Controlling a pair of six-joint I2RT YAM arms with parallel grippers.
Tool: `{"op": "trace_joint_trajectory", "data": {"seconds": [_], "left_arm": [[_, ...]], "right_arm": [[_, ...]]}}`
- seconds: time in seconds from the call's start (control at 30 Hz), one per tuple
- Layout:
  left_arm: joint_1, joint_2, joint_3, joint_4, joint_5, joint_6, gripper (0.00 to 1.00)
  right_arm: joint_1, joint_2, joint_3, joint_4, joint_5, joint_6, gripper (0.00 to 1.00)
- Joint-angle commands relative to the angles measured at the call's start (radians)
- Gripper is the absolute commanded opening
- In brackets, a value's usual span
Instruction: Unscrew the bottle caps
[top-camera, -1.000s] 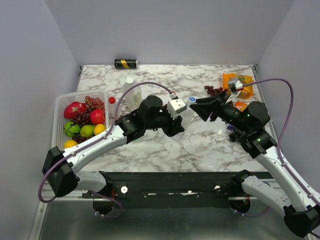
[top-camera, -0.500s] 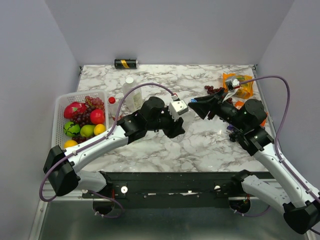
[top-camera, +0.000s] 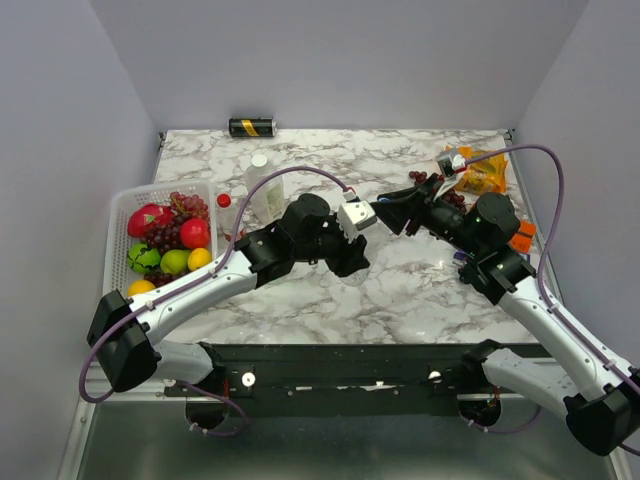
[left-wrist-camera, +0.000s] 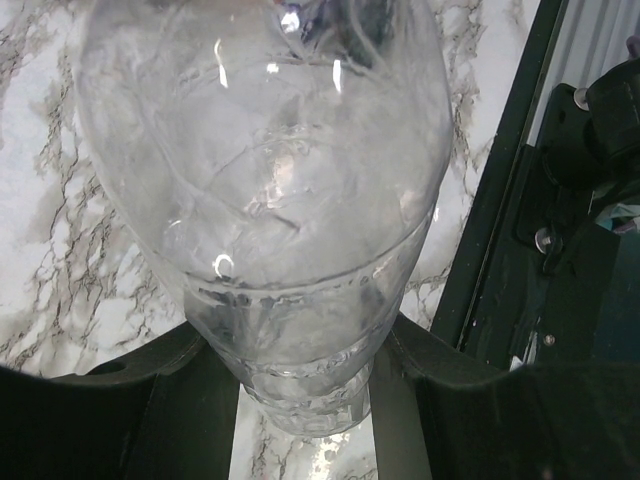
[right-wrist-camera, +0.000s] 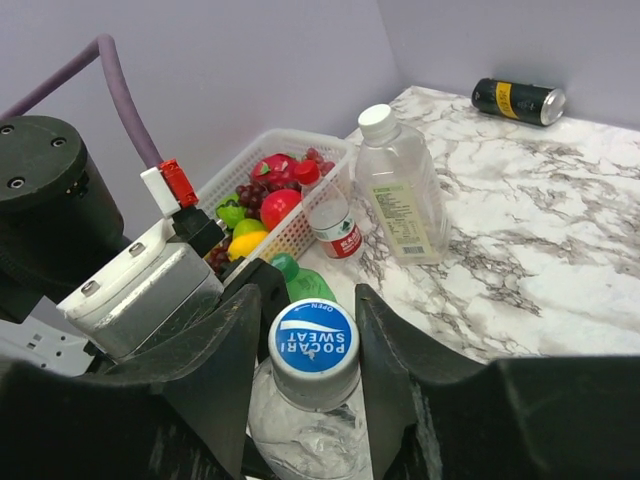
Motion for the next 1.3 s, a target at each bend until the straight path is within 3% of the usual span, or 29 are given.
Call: {"op": "trace_joint_trajectory", "data": {"seconds": [0.0,0.07,0.3,0.4,0.53,0.63,0.8,0.9,1.13,1.27], "left_arm": [[-0.011,0.010,0.015,0.021,-0.011,-0.002,0.14],[-0.010,0.006,0.014,0.021,-0.006,0.001,0.14],[-0.008,0.003,0.014,0.026,0.086,0.015,0.14],[-0.005,0.001,0.009,0.044,0.227,0.028,0.14],[0.003,0.001,0.017,0.055,0.386,0.034,0.14],[0.007,-0.001,0.018,0.073,0.512,0.031,0.14],[0.009,-0.007,0.000,0.138,0.690,0.001,0.14],[0.007,-0.001,-0.002,0.146,0.694,-0.006,0.14],[0.009,0.001,-0.002,0.115,0.513,0.000,0.14],[0.009,-0.007,-0.002,0.109,0.448,-0.003,0.14]], "right_arm": [[0.031,0.012,0.035,0.032,-0.034,0.015,0.45],[0.032,0.011,0.029,0.029,-0.025,0.014,0.36],[0.020,0.005,0.048,0.017,-0.055,-0.031,0.28],[-0.034,0.025,0.079,0.020,-0.234,-0.049,0.27],[-0.117,0.051,0.085,0.098,-0.588,-0.037,0.28],[-0.141,0.054,0.082,0.124,-0.753,-0.058,0.29],[-0.147,0.066,0.065,0.161,-0.903,-0.074,0.32],[-0.149,0.063,0.058,0.164,-0.885,-0.065,0.37],[-0.183,0.005,0.058,0.114,-0.688,-0.023,0.71],[-0.198,-0.038,0.062,0.040,-0.594,-0.043,0.80]]}}
